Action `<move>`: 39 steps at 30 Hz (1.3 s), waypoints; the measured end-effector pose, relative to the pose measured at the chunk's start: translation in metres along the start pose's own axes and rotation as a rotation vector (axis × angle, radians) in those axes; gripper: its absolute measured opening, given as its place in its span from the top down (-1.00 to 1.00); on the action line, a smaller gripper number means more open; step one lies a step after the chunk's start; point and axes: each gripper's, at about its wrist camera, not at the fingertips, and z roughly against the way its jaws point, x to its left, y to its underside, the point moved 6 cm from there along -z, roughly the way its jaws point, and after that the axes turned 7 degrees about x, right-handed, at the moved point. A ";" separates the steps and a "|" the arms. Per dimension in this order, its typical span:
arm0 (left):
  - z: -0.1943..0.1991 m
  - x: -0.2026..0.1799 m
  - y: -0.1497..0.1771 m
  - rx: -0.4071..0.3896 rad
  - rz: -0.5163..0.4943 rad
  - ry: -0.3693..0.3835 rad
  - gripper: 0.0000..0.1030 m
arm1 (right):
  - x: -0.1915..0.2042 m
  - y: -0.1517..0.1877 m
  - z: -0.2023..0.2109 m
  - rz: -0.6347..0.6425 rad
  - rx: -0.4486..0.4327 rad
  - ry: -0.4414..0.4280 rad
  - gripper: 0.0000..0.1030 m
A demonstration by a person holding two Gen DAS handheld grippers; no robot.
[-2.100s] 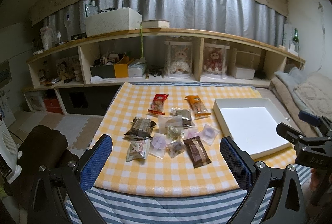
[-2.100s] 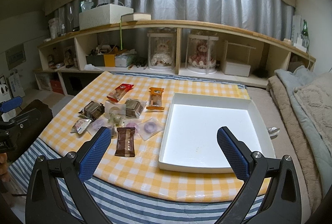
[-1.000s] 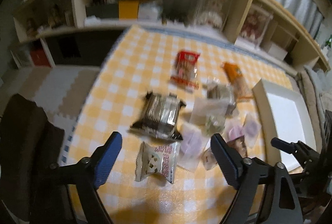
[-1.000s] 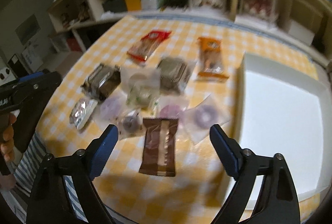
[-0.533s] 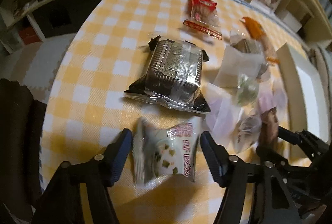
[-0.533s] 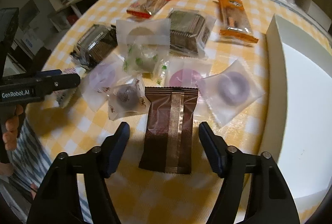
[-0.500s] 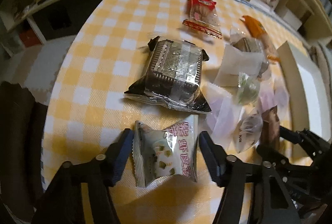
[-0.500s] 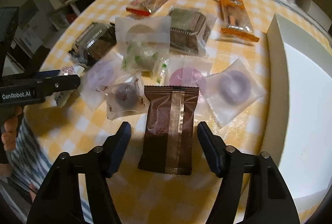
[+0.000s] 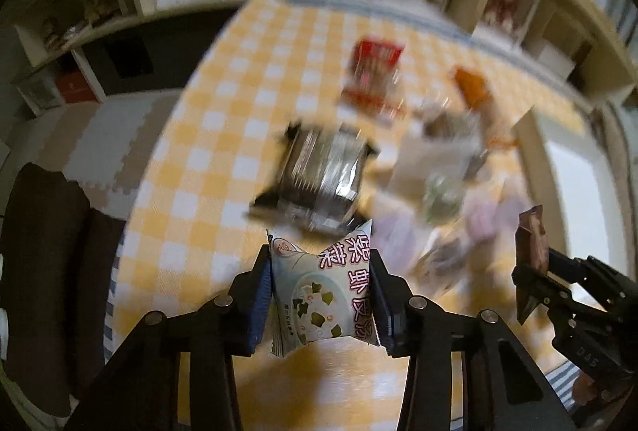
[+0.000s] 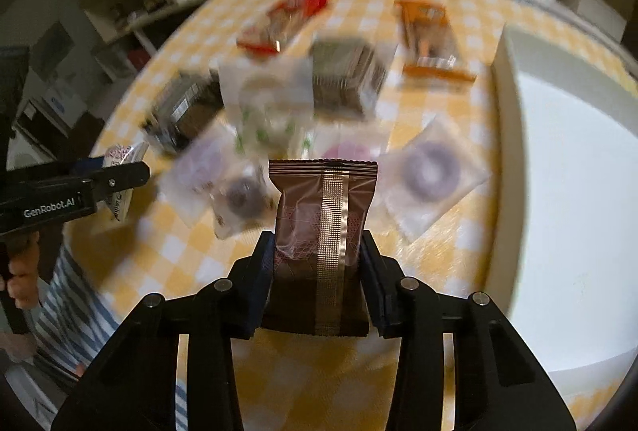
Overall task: Organize snacks
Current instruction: 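Carry both snacks to the white tray and open both grippers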
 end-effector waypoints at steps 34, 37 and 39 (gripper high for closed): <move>0.057 -0.247 0.007 -0.098 -0.253 0.273 0.16 | -0.165 0.025 0.160 -0.146 -0.158 0.172 0.19; 0.030 -0.264 0.003 -0.056 -0.254 0.289 0.16 | -0.179 0.032 0.156 -0.171 -0.135 0.166 0.19; 0.015 -0.273 0.000 -0.031 -0.250 0.295 0.16 | -0.188 0.035 0.152 -0.190 -0.116 0.163 0.19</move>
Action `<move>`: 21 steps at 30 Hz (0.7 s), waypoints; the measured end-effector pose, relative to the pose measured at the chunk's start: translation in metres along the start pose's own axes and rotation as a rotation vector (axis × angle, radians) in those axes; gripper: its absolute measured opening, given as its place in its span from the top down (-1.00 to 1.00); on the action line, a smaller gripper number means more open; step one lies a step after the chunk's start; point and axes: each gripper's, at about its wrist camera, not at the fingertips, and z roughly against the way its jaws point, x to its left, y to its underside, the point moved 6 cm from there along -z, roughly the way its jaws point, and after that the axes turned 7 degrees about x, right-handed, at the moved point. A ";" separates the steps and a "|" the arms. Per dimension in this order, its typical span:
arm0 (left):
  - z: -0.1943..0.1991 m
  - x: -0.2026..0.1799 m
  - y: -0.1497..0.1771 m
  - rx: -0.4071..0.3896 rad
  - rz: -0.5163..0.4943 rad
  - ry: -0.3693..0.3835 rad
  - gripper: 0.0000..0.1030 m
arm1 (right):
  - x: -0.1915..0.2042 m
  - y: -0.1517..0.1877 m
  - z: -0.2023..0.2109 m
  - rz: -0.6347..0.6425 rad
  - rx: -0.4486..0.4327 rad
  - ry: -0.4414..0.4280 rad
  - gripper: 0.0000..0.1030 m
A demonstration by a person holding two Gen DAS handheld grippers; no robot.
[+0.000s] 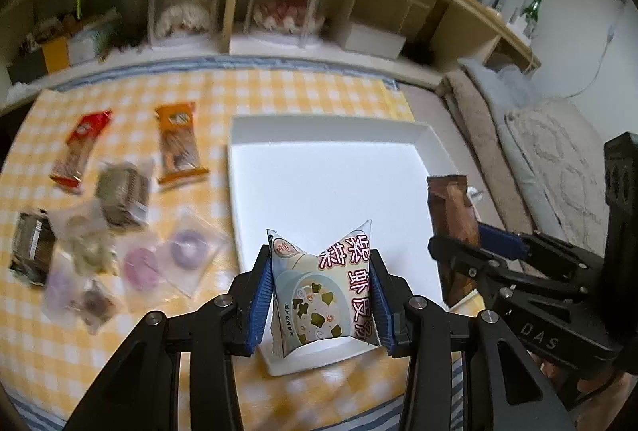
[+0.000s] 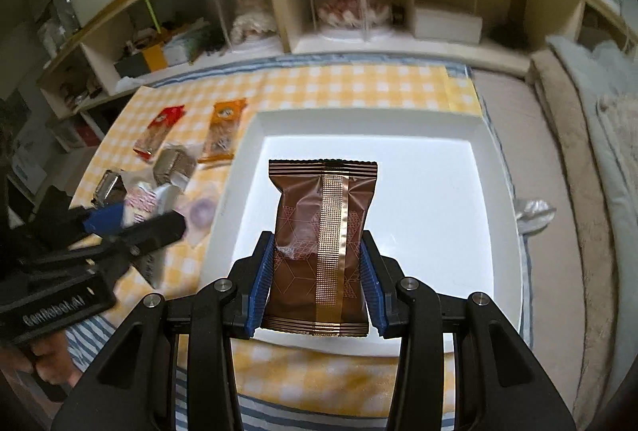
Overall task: Organize snacks
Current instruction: 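Carry both snacks to the white tray and open both grippers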
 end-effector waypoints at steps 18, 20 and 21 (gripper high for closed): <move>-0.050 0.013 -0.010 0.048 -0.002 -0.051 -0.72 | -0.043 -0.004 -0.032 -0.100 0.058 -0.019 -0.39; -0.046 0.012 -0.006 0.047 -0.002 -0.054 -0.84 | -0.043 0.000 -0.030 -0.096 0.069 -0.018 -0.53; -0.044 0.012 -0.005 0.047 -0.003 -0.055 -0.87 | -0.043 0.001 -0.029 -0.092 0.071 -0.013 -0.61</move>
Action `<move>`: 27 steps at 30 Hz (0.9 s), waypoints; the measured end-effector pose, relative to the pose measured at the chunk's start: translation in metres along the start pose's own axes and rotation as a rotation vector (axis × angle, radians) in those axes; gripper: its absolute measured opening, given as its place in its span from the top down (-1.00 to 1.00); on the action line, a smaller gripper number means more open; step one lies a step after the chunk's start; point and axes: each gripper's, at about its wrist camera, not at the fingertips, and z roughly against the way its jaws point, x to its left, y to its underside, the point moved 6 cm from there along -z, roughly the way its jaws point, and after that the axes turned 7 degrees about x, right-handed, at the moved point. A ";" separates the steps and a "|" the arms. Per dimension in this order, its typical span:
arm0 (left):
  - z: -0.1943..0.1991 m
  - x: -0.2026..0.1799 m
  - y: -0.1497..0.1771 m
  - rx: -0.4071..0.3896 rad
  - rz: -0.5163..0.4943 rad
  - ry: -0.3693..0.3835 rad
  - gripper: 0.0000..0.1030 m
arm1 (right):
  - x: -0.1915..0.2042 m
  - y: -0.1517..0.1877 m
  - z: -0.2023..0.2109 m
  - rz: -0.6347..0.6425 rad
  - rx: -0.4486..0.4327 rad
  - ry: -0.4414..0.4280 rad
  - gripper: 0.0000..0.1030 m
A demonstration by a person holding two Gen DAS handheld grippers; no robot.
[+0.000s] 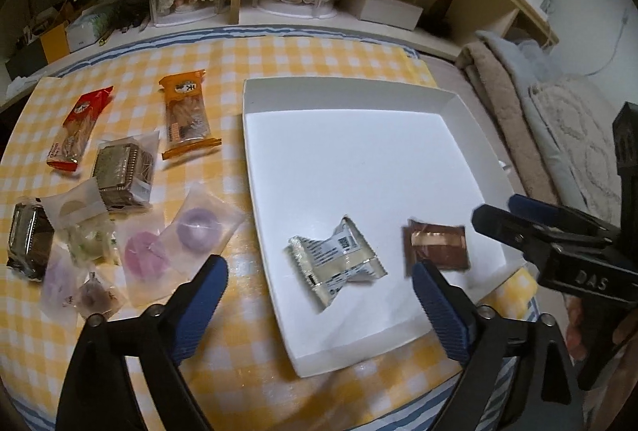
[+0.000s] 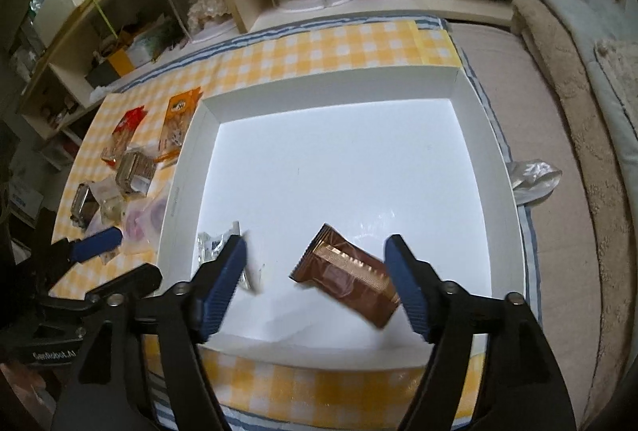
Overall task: Organize snacks
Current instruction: 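Carry both snacks to the white tray and open both grippers, then lift both tools away from the tray toward the snacks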
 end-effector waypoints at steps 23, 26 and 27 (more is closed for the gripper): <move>0.065 -0.004 0.030 -0.037 -0.017 -0.013 -1.00 | -0.010 0.032 0.047 0.002 -0.029 0.066 -1.00; 0.076 -0.003 0.033 -0.046 -0.022 -0.017 -1.00 | -0.011 0.035 0.051 0.000 -0.034 0.075 -1.00; 0.080 -0.002 0.034 -0.049 -0.023 -0.017 -1.00 | -0.010 0.036 0.053 0.000 -0.035 0.077 -1.00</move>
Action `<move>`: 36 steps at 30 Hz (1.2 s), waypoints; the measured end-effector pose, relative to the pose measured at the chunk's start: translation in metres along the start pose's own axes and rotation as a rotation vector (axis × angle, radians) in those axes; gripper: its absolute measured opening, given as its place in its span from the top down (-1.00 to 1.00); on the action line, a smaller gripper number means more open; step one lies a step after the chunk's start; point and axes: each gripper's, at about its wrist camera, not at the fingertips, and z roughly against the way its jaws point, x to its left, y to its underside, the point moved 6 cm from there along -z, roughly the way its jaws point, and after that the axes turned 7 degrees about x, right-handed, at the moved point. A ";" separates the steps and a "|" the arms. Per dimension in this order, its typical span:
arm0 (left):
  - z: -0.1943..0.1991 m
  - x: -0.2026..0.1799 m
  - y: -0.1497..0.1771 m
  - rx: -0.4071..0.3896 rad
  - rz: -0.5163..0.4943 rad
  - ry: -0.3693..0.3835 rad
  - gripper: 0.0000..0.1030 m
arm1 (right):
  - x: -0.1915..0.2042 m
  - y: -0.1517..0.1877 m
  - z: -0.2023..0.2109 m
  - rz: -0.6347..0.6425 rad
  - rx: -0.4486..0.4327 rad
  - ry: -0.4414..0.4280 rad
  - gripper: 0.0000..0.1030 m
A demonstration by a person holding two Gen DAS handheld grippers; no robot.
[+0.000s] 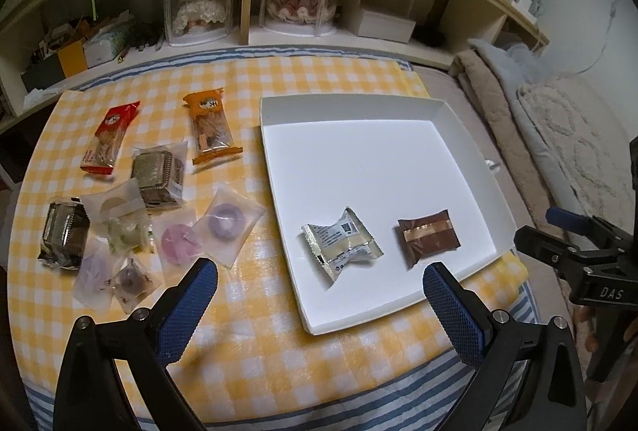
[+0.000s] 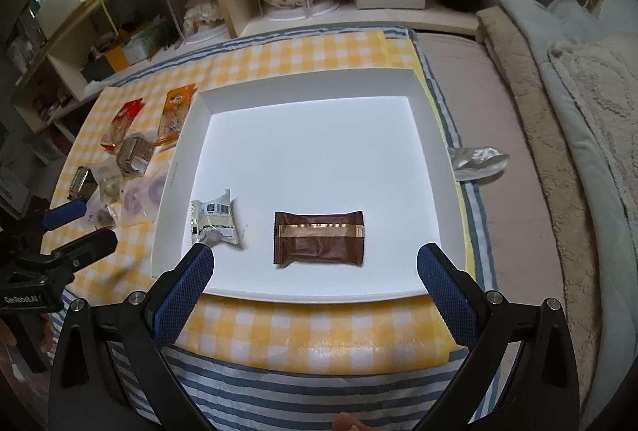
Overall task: Organize snacks
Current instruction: 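Lift both tools away from the tray toward the snacks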
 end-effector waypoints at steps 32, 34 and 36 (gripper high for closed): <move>0.164 0.113 0.054 -0.246 0.047 -0.097 -1.00 | 0.107 -0.010 0.084 0.054 -0.217 -0.010 -1.00; 0.168 0.125 0.058 -0.257 0.068 -0.105 -1.00 | 0.123 -0.012 0.080 0.066 -0.226 -0.024 -1.00; 0.169 0.135 0.061 -0.265 0.085 -0.108 -1.00 | 0.137 -0.012 0.075 0.076 -0.230 -0.034 -1.00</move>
